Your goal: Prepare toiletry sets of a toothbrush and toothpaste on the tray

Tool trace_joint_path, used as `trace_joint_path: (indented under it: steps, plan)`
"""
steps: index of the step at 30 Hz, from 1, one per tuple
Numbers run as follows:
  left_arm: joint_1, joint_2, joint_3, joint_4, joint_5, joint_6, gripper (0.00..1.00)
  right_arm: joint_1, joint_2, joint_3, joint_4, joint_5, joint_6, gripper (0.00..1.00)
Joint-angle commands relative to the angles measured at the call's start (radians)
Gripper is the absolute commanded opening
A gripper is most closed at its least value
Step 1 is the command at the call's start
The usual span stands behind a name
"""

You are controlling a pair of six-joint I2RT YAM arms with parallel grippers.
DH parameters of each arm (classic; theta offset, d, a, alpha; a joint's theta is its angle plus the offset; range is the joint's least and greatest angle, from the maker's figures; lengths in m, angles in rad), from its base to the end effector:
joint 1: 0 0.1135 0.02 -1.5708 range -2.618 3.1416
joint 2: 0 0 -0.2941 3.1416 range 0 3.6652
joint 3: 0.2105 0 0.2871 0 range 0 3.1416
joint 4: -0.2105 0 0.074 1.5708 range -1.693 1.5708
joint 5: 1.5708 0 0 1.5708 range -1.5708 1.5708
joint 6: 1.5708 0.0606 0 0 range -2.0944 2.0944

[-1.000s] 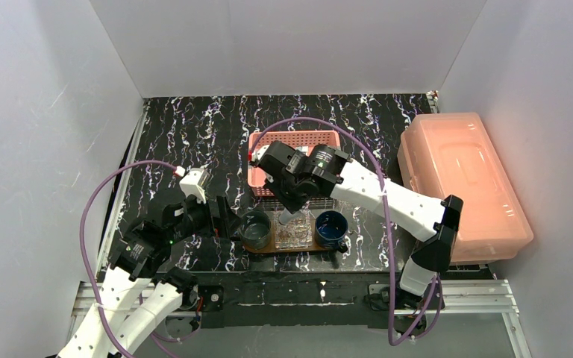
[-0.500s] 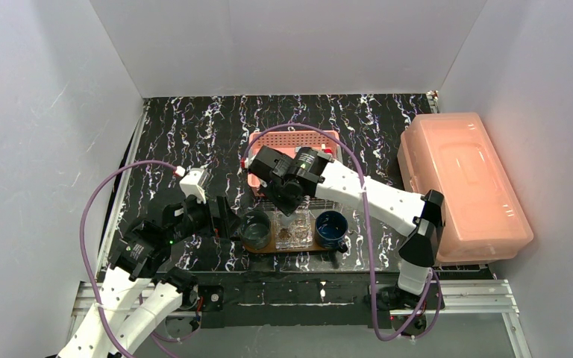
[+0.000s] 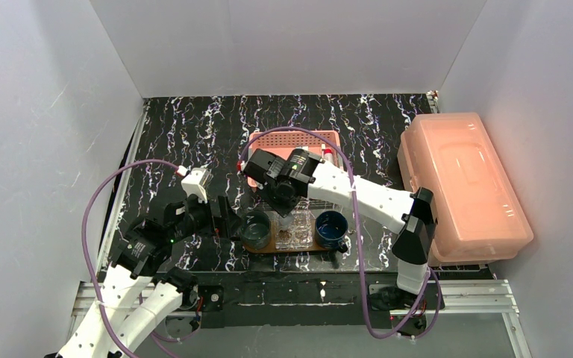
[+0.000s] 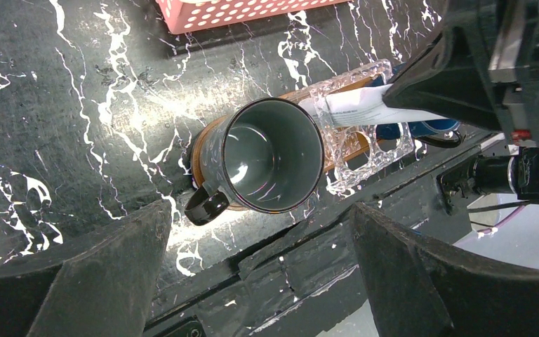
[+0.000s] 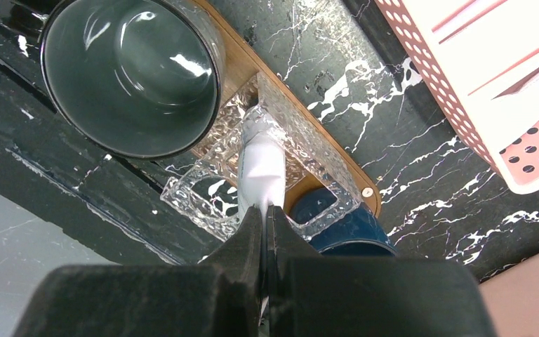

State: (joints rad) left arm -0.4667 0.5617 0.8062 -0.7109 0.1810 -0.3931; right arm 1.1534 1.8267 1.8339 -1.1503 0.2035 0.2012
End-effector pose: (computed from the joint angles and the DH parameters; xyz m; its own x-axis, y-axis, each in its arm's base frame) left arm 0.1275 -0.0765 0.3362 -0.5955 -0.1219 -0.7941 0.3877 0.8221 -0.4169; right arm 0.1855 0.3882 0.3387 -0.5336 -0.7204 -0.4432 -0.7702 0.6303 -0.0973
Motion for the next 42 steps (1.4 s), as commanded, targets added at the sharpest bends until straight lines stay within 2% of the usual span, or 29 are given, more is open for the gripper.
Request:
trace_joint_path:
  steps: [1,8,20,24,31,42]
  plan:
    - [0.0,0.004,-0.009,0.001,0.015,0.016,0.98,0.005,0.004,0.008,0.014,-0.01,-0.011,0.01]
    - [0.0,0.006,-0.009,0.001,0.02,0.016,0.98,0.005,0.02,0.013,0.015,-0.008,-0.003,0.04]
    - [0.0,0.006,-0.009,0.002,0.026,0.016,0.98,0.005,0.022,0.072,0.015,0.012,0.005,0.31]
    - [0.0,0.005,-0.01,0.002,0.026,0.016,0.98,0.005,0.015,0.097,0.023,0.016,0.009,0.37]
    - [0.001,0.007,-0.01,0.001,0.027,0.016,0.98,0.005,-0.019,0.122,0.054,0.034,0.021,0.42]
    - [0.0,0.011,-0.01,0.002,0.03,0.016,0.98,0.001,-0.121,0.125,0.14,0.181,0.046,0.52]
